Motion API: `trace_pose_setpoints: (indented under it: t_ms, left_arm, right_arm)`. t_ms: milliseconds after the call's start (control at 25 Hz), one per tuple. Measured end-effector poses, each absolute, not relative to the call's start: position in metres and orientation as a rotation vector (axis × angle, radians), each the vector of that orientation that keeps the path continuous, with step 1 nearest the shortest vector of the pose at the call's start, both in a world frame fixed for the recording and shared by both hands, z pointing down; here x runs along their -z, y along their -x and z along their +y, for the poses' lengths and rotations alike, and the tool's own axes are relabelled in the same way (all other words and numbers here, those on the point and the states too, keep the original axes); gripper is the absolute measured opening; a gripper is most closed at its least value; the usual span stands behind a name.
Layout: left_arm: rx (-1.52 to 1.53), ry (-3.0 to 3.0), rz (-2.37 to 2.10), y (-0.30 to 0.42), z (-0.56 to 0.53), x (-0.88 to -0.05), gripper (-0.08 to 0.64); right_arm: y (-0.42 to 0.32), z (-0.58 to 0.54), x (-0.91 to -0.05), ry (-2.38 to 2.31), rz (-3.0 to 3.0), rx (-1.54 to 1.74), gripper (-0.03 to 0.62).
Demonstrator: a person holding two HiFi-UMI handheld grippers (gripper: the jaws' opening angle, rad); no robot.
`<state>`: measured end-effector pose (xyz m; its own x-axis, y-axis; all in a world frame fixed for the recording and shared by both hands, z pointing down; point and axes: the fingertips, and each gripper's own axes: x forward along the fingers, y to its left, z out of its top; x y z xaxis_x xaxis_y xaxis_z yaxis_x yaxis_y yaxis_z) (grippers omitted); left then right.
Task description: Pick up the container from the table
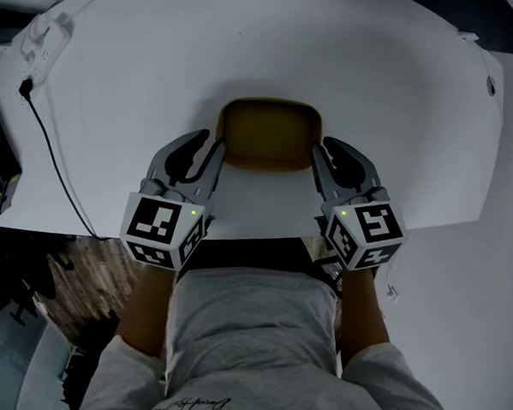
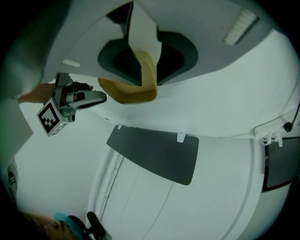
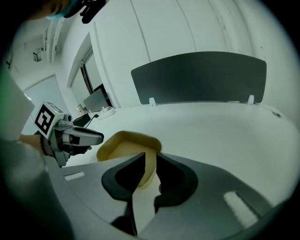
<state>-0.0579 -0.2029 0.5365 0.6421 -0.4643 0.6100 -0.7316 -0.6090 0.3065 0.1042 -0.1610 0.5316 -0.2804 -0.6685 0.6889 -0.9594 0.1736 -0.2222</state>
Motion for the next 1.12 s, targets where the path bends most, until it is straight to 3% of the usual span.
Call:
trace_pose_setpoints:
  t_ms: [1120]
  left_arm:
    - [-0.707, -2.231, -0.890, 0.049, -0.205, -0.566, 0.112]
  right_arm:
    - [-0.105, -0.167, -0.557, -1.516, -1.960, -0.955, 0.103]
